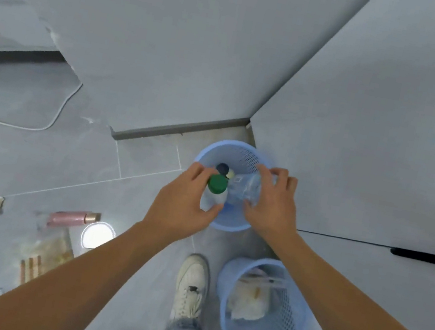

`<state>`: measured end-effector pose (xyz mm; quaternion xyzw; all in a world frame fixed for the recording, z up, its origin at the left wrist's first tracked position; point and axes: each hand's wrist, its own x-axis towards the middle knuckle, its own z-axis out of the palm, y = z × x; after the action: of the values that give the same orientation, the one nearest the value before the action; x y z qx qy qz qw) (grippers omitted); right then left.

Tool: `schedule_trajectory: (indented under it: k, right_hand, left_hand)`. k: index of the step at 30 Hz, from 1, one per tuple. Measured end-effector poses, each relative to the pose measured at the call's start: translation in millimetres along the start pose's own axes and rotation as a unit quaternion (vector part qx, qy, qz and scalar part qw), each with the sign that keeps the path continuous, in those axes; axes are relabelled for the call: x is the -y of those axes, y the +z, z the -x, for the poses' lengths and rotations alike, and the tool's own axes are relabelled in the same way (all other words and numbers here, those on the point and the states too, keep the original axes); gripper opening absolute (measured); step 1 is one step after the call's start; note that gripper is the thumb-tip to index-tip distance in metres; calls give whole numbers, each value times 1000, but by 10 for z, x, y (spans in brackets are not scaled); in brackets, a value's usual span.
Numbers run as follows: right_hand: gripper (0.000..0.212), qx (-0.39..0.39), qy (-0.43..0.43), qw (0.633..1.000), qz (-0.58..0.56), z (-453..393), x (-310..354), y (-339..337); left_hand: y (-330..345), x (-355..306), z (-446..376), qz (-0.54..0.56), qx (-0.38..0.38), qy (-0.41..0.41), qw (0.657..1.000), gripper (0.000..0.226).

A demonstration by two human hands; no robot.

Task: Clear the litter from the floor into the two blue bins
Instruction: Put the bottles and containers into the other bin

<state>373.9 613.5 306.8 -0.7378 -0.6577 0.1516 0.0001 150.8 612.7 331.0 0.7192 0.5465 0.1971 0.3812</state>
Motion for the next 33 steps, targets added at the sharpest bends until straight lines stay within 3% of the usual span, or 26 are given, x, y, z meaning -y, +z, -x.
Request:
schedule_trajectory:
  k: [9, 14, 23, 29, 33]
  right_hand:
    - [64, 33, -35, 996, 69, -500, -381, 603]
    - [84, 62, -54, 993, 80, -652, -547, 755]
    - [90, 71, -82, 989, 102, -731, -604, 870]
    - [93, 66, -108, 983, 130, -753, -584, 971]
    - [103, 75, -107, 985, 114, -638, -594, 952]
  left_hand:
    - [728, 24, -281, 16, 16, 53, 998, 59]
    - [857, 299, -280, -18, 62, 39, 997, 58]
    - [1223, 513, -425, -164, 162, 25, 973, 56]
    - [1473, 493, -570, -317, 169, 34, 933, 49]
    - [1455, 530, -493, -307, 148, 27, 940, 61]
